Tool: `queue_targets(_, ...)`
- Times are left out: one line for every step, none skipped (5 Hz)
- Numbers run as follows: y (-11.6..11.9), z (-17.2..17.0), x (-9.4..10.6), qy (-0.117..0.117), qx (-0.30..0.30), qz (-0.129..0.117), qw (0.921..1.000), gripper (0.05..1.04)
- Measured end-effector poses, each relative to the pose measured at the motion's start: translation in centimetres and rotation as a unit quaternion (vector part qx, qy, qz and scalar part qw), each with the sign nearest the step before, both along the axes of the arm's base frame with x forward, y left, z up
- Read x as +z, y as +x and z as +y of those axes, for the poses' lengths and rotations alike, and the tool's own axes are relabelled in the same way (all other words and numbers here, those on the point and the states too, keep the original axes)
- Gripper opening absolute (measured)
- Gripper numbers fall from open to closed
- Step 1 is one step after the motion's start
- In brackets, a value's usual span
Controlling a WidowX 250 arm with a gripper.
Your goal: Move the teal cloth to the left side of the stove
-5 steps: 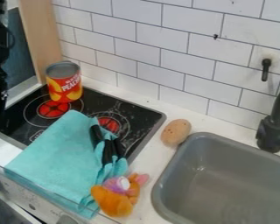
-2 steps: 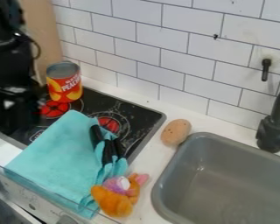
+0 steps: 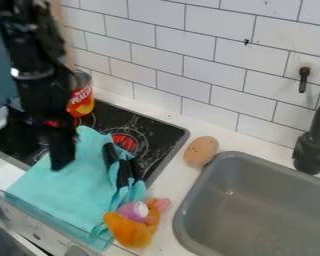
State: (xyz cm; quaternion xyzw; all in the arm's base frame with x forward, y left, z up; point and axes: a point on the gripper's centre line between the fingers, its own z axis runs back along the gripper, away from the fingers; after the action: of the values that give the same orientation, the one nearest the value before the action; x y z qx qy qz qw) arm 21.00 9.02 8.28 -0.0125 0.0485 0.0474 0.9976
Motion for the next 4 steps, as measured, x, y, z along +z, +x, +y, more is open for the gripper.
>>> queue_targets(0.3, -0.4, -1.3, -0.003, -0.027, 0.017, 0.9995, 1.000)
queue_targets(-0.4, -1.2, -2.4, 0.007, -0.048, 0.032, 0.9983, 1.001)
queue_targets(-1.0, -1.2, -3.2, 0.011, -0.051, 0.048, 0.9975, 1.001)
queue_targets(-1.1, -2.1, -4.8, 0.010, -0.062, 0.072, 0.9954, 1.000)
